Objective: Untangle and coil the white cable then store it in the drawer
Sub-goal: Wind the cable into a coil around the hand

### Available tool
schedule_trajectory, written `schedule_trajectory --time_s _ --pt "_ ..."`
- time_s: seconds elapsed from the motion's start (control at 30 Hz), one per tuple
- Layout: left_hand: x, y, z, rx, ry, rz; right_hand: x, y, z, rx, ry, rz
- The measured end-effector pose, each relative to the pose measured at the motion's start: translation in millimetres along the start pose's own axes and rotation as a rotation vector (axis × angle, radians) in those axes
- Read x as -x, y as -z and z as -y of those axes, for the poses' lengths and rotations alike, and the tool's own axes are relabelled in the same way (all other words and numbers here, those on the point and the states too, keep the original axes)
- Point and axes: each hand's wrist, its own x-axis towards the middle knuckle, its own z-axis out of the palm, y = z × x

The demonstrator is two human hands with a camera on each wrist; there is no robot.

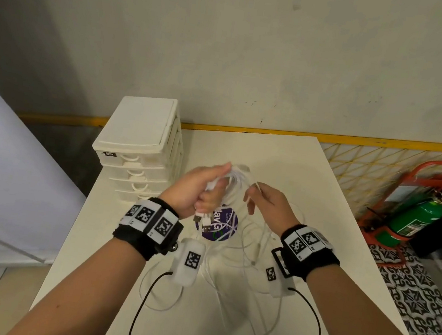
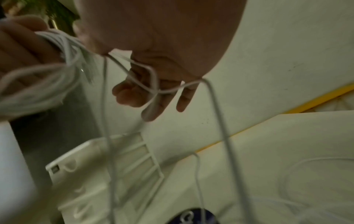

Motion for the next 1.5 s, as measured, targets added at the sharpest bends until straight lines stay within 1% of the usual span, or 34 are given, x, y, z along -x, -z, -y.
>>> schedule_trajectory --time_s 0.07,0.1,0.17,0.23,0.3,0.37,0.43,0.47,0.57,0.6,0.7,0.73,0.77,0.87,0.93,1.07,1.13,1.17,1.27,1.3,1.33,1.4,1.47,1.5 --pt "-0.5 8.8 -10.9 0.169 -0.084 0.008 5.4 0.1 -17.9 0.117 -0.047 0.016" --pt "-1.4 11.8 -16.8 0.206 -0.098 -0.009 8.2 -0.7 -26.4 0.159 -0.082 0.013" --pt "-3.1 13.4 -25.4 0.143 -0.083 -0.078 12.8 -2.6 -37.1 0.135 -0.141 -0.022" --pt "-3.4 11.0 -27.8 0.06 -0.076 -0.111 13.4 -4.4 -39.4 0.031 -0.132 -0.056" --pt "-3.5 7.9 -26.5 0.038 -0.072 -0.118 12.2 -5.2 -33.6 -0.044 -0.109 -0.067" --pt "-4.0 4.6 -25.7 0.006 -0.052 -0.144 10.6 -4.4 -27.9 -0.016 -0.127 -0.075" --pt "-5.0 1.1 -25.3 -0.099 -0.02 -0.206 10.2 -2.3 -20.6 0.008 -0.163 -0.089" --pt "-5.3 -1.0 -25.2 -0.169 0.003 -0.241 9.2 -1.0 -18.2 -0.02 -0.155 -0.106" --pt "-7.1 -5.7 -22.4 -0.304 0.066 -0.315 7.1 1.4 -3.4 -0.153 -0.045 -0.142" --pt "-7.8 -7.1 -21.1 -0.311 0.085 -0.324 6.0 0.7 1.9 -0.18 -0.009 -0.121" --pt "-10.9 -11.3 -17.7 -0.3 0.118 -0.345 2.2 -9.0 16.4 -0.268 0.043 0.02" --pt "-11.9 -12.2 -17.2 -0.297 0.123 -0.359 0.5 -13.2 17.1 -0.316 0.054 0.034" --pt "-12.6 -12.6 -17.1 -0.299 0.129 -0.373 -0.9 -16.9 17.1 -0.351 0.065 0.01" --pt "-13.2 -10.9 -17.3 -0.352 0.152 -0.402 -2.1 -18.0 13.2 -0.367 0.122 -0.152" --pt "-12.3 -9.1 -17.4 -0.391 0.172 -0.445 -0.7 -14.3 11.5 -0.29 0.167 -0.215" --pt "-12.4 -2.9 -12.2 -0.437 0.228 -0.539 4.2 -16.7 10.6 -0.104 0.299 -0.293" --pt "-13.7 -2.9 -8.9 -0.46 0.239 -0.531 3.9 -20.3 11.7 0.014 0.286 -0.318" --pt "-14.2 -4.8 -8.2 -0.473 0.242 -0.506 2.5 -22.3 12.6 0.06 0.255 -0.292" --pt "-12.9 -15.0 -9.1 -0.485 0.248 -0.354 -5.1 -29.1 7.8 0.246 0.191 -0.157" --pt "-12.0 -19.0 -9.8 -0.476 0.253 -0.297 -6.9 -30.7 5.4 0.277 0.176 -0.13" --pt "-10.9 -22.6 -10.4 -0.464 0.263 -0.248 -8.1 -31.1 3.7 0.283 0.171 -0.119" --pt "-9.5 -28.7 -10.3 -0.445 0.303 -0.179 -11.4 -28.1 -0.7 0.222 0.192 -0.114" --pt "-6.9 -34.2 -9.9 -0.423 0.346 -0.132 -11.6 -22.5 -1.2 0.142 0.174 -0.1" --pt "-5.6 -35.4 -9.6 -0.402 0.349 -0.119 -12.2 -19.6 -2.7 0.14 0.169 -0.091"
